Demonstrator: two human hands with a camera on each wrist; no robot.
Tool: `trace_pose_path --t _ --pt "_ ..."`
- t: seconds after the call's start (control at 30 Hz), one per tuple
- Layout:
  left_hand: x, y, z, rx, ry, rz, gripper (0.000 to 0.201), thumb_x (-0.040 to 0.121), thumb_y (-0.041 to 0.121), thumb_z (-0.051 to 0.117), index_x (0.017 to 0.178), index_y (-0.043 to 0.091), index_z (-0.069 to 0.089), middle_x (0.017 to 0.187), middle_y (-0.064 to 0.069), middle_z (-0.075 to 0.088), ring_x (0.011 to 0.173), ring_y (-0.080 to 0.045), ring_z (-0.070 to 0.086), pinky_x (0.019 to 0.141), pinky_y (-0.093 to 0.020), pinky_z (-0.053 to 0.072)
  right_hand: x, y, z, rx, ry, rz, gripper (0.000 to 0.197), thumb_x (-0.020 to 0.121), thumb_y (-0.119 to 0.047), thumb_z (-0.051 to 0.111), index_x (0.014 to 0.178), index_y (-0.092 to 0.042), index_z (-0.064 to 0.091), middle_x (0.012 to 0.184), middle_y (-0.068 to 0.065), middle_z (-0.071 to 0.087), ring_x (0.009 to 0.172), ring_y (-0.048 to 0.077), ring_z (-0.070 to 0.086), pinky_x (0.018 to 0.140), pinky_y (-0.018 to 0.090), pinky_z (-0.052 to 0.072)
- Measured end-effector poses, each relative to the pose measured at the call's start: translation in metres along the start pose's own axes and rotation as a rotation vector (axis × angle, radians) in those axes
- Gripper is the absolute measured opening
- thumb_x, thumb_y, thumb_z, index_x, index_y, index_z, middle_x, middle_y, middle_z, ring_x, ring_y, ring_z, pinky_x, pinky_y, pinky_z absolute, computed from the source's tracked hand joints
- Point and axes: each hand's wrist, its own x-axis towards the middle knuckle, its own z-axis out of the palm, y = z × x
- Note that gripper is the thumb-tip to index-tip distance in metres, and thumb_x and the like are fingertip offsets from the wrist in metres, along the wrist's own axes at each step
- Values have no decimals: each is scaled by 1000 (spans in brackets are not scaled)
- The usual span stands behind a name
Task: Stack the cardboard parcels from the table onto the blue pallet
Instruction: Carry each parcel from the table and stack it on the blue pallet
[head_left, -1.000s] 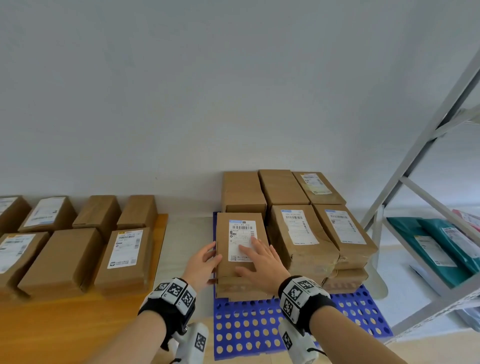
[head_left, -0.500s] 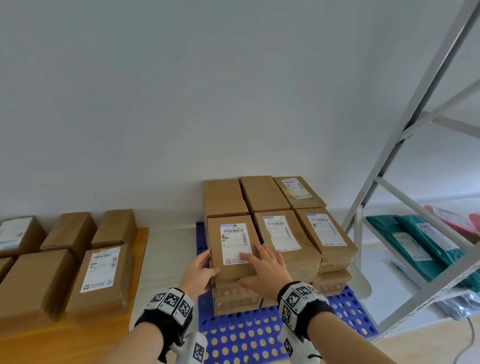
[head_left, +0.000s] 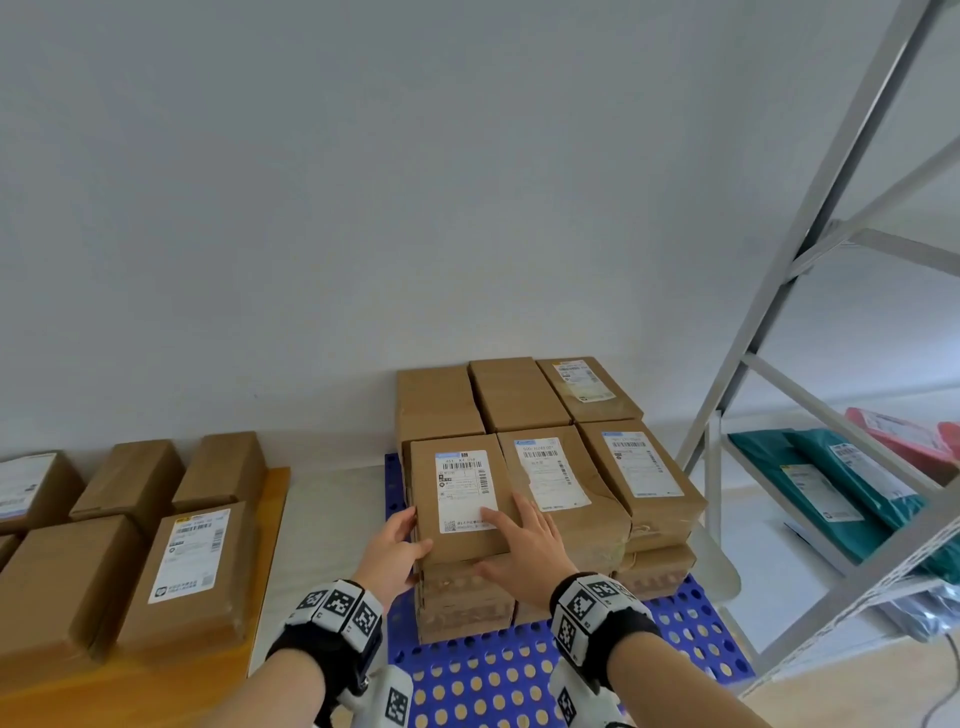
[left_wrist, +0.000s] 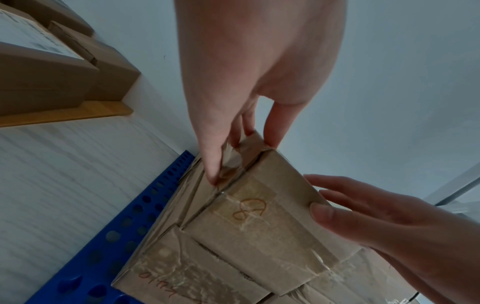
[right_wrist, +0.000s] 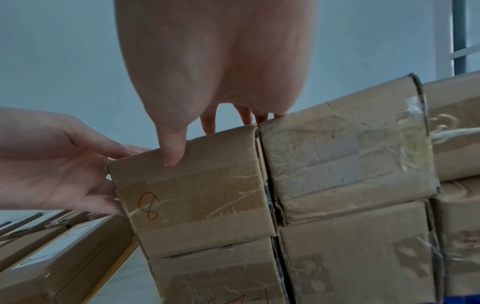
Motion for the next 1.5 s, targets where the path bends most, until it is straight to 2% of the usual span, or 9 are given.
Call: trace_pose_path --t 0.13,0.27,0.33,0.5,0.63,0.9,1.0,1.17,1.5 --pt "-10 5 4 38 11 7 50 93 -2 49 140 11 37 137 -9 48 108 -20 49 76 -33 50 -1 0 -3 40 -8 -16 74 85 -53 57 147 -34 21 158 6 1 146 24 1 120 40 1" --pt "-20 5 -1 104 72 -31 45 92 13 58 135 16 43 136 -10 49 120 -26 48 102 -47 40 -3 -9 -9 72 -3 -78 76 86 -52 56 149 -30 19 158 5 7 146 23 4 120 39 6" --pt "-26 5 -7 152 105 -20 47 92 15 58 136 16 42 136 -10 48 124 -27 46 105 -44 38 -5 -16 -12 99 -9 -134 72 89 -48 55 149 -29 20 158 3 7 146 22 6 119 38 9" --pt "-49 4 -37 227 189 4 47 91 13 58 135 14 43 128 -12 52 116 -23 49 102 -37 40 -4 -42 -6 164 -44 -237 66 92 -43 54 148 -25 23 159 1 7 146 21 12 117 39 22" --pt "-72 -3 -65 203 282 1 44 90 12 59 132 14 46 124 -12 53 107 -22 50 84 -31 43 -4 -70 3 183 -96 -328 64 93 -38 53 148 -22 24 158 2 12 143 22 20 114 36 25" --pt "-121 -30 -121 291 472 -34 47 90 14 58 135 16 46 135 -8 49 121 -22 47 104 -37 39 -6 -110 36 229 -204 -486 61 95 -33 53 146 -18 25 154 4 22 137 21 34 111 31 30" --pt "-132 -42 -141 315 534 -65 47 90 15 58 135 21 45 138 -5 47 126 -22 45 107 -42 38 -3 -121 49 249 -243 -481 59 95 -30 53 146 -17 26 152 4 26 132 22 39 107 29 32" --pt "-131 -55 -174 332 564 -114 49 90 14 59 136 22 45 139 -5 47 127 -22 45 105 -43 39 10 -148 75 313 -293 -405 61 94 -30 54 147 -17 26 153 5 28 138 22 31 111 32 26" --pt "-78 -58 -262 383 470 -108 51 92 15 56 140 20 40 146 0 41 133 -18 40 111 -45 33 63 -219 126 389 -323 -227 62 93 -30 56 147 -17 26 151 9 33 137 25 35 109 37 33"
